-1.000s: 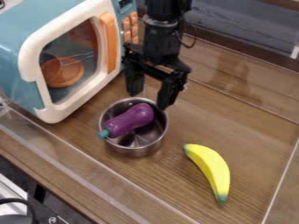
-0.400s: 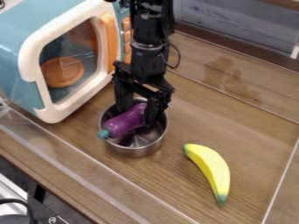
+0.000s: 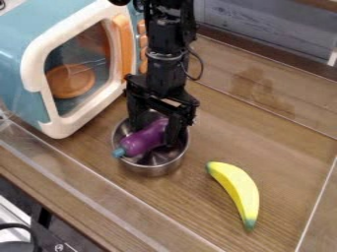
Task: Remove the eggplant from inside the silver pot and put it on the table
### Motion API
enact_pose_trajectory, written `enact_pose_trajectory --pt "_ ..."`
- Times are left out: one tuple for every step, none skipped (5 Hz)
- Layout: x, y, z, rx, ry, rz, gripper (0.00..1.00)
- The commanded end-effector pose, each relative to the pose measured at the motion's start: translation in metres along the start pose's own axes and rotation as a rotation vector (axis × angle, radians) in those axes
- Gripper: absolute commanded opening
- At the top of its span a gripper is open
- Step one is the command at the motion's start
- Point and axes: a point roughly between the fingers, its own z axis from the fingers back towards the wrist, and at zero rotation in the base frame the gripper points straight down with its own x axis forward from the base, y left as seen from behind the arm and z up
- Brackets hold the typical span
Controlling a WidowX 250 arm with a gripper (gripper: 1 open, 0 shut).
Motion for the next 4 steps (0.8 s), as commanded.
enact_pose_trajectory --pt "0.002 0.005 0.013 -0.012 -0.063 0.076 1.0" --pt "0.008 0.005 0.004 -0.01 -0.066 0.028 1.0" --pt "0.014 0.005 -0.005 -0.006 -0.068 -0.018 1.0" --pt "0.019 0.004 -0.012 -0.004 -0.073 -0.064 1.0"
